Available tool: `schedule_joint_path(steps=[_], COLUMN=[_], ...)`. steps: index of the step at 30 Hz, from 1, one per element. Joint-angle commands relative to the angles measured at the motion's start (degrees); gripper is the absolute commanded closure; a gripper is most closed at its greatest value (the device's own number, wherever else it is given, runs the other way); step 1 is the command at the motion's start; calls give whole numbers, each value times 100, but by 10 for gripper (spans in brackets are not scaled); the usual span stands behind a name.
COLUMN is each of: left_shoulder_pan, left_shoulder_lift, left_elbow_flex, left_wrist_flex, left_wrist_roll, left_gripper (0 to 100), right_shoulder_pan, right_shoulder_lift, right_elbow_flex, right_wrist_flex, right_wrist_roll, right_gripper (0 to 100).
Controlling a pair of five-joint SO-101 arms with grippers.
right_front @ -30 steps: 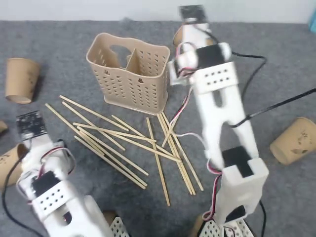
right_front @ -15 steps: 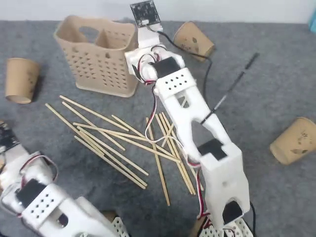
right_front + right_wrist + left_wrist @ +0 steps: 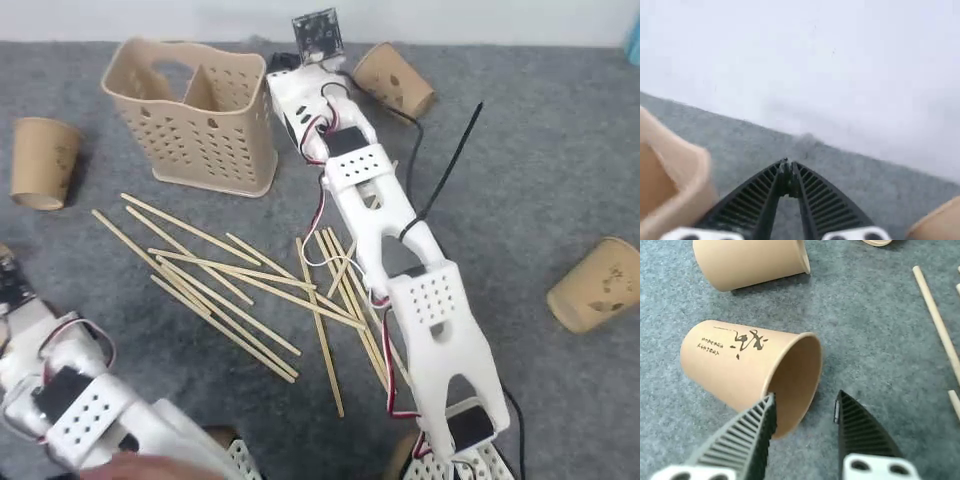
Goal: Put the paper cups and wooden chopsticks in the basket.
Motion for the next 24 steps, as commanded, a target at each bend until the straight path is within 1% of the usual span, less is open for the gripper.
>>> schedule_joint_path(steps=[1,3,6,9,11,14,17,19,21,24], left_shoulder_pan=[0,0,26,88,237,422,791,1143,1538,2295], left_shoulder_lift=[-88,-88,-88,-88,-62,-62,-53,-44,-44,-35], left_elbow_flex=[-4,-4,-4,-22,-22,-66,-303,-558,-963,-1771], left_wrist_flex=[-114,-114,-105,-114,-114,-123,-88,0,325,1055], left_wrist_roll=[-9,-9,-9,0,0,79,369,554,730,941], left_gripper=[823,823,823,823,823,823,823,823,823,823], right_shoulder_pan=[127,277,462,330,251,92,-154,-259,-321,-286], right_shoulder_lift=[259,505,822,1059,1130,1130,567,66,-444,-1235], right_elbow_flex=[-1275,-1811,-2303,-2690,-3138,-4132,-4070,-4070,-4079,-4079], right_wrist_flex=[13,356,936,1499,2079,3354,4567,5604,6563,7899], right_wrist_roll=[527,695,712,703,703,695,712,703,703,712], right_gripper=[990,990,990,990,990,990,990,990,990,990])
